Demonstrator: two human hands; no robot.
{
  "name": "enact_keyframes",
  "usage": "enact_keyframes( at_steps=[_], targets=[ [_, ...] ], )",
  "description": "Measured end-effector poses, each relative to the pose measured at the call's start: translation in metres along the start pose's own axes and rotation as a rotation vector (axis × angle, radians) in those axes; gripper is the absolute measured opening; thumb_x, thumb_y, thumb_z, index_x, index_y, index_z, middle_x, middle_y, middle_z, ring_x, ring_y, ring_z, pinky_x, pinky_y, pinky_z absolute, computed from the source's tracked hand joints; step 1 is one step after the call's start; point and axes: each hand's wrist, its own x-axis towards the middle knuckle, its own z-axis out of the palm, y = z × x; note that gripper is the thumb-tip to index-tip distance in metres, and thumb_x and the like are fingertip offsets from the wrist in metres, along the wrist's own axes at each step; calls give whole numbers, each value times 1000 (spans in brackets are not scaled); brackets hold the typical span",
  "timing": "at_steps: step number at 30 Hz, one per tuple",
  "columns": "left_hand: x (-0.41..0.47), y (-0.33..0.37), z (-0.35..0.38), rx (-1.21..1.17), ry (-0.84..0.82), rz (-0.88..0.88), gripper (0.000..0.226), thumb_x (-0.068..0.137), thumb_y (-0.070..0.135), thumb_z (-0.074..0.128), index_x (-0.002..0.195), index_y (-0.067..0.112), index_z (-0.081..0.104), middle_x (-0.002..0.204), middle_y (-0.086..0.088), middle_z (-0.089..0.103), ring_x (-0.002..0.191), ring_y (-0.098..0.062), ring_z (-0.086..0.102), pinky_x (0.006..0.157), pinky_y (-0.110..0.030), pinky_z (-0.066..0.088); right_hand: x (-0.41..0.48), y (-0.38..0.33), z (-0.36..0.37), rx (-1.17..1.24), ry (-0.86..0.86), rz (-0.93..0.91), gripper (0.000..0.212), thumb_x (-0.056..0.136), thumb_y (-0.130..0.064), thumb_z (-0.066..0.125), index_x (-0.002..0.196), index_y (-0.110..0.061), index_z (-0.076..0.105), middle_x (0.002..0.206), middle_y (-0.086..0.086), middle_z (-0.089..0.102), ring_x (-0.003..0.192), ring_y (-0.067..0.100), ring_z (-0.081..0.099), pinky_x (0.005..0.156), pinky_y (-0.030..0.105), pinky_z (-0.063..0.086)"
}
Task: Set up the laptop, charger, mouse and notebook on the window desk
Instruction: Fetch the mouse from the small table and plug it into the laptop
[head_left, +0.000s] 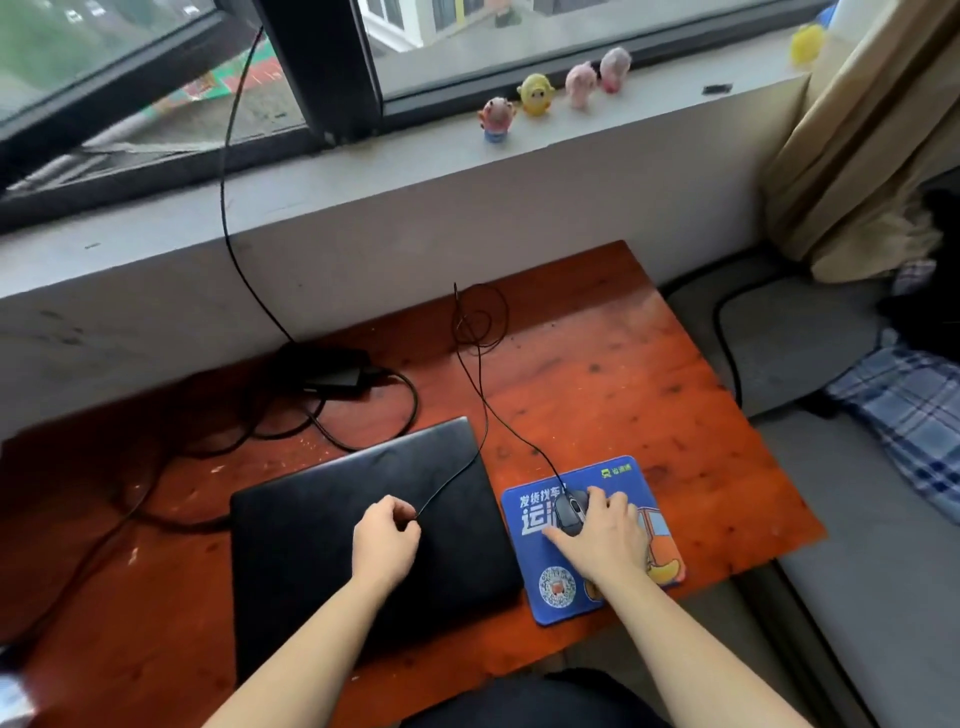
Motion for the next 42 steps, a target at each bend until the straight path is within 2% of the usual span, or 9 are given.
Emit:
enact_keyframes(
  at_steps=[7,9,12,15,20,25,33,37,42],
  targets=[
    [-13,27,-46,-145,215,12,14,84,11,64,85,25,65,85,11,66,82,-10,62,70,-18,40,-5,-30,-27,308,37,-197,58,94,-47,56,146,-24,43,141,3,46,129,25,46,102,40,41],
    [-22,31,-59,-187,285,23,17,84,10,65,82,27,65,80,15,65,70,0,61,58,-6,37,-5,-50,-36,469,-71,-231,50,95,-42,59,141,-25,49,137,4,50,124,25,53,100,38,42],
    [-47,24,-76,-202,391,53,20,83,12,67,80,32,64,82,15,65,74,3,58,61,-1,36,-9,-89,-38,780,-282,-210,43,95,-32,64,134,-16,58,126,7,64,114,25,62,97,38,49],
    [-72,10,-88,-182,460,95,21,80,9,71,77,30,67,82,12,67,76,4,60,66,0,36,-22,-126,-43,1092,-598,-58,35,102,-34,53,128,-11,58,104,3,68,87,18,65,70,31,51],
    [-112,-26,-114,-33,472,196,25,74,2,75,74,25,66,80,12,65,76,-2,63,69,-9,44,-52,-177,-40,1335,-882,47,40,103,-39,51,134,-15,43,111,12,67,85,20,69,61,27,49],
    [-119,-59,-138,-1,497,236,24,73,0,75,73,22,67,80,11,66,76,-5,64,69,-21,52,-81,-221,-25,1274,-907,-4,43,104,-35,52,138,-10,47,120,11,66,90,20,69,64,28,49],
    [-90,-132,-181,74,375,301,30,74,4,72,73,30,57,77,12,61,69,-7,59,65,-26,49,-100,-288,-16,1304,-678,-89,16,99,-35,59,104,-21,67,97,-8,75,75,7,59,54,21,35],
    [-66,-182,-208,65,333,281,17,81,15,71,89,27,61,87,9,64,80,-15,62,71,-27,48,-113,-335,-20,1274,-563,-172,15,99,-29,61,98,-16,70,93,-5,75,76,9,62,57,21,35],
    [-29,-231,-232,48,289,246,23,89,24,67,112,21,69,105,0,65,99,-23,64,84,-31,49,-122,-388,-14,1261,-497,-209,8,101,-23,60,98,-18,65,94,-2,71,77,8,62,65,22,40]
  ],
)
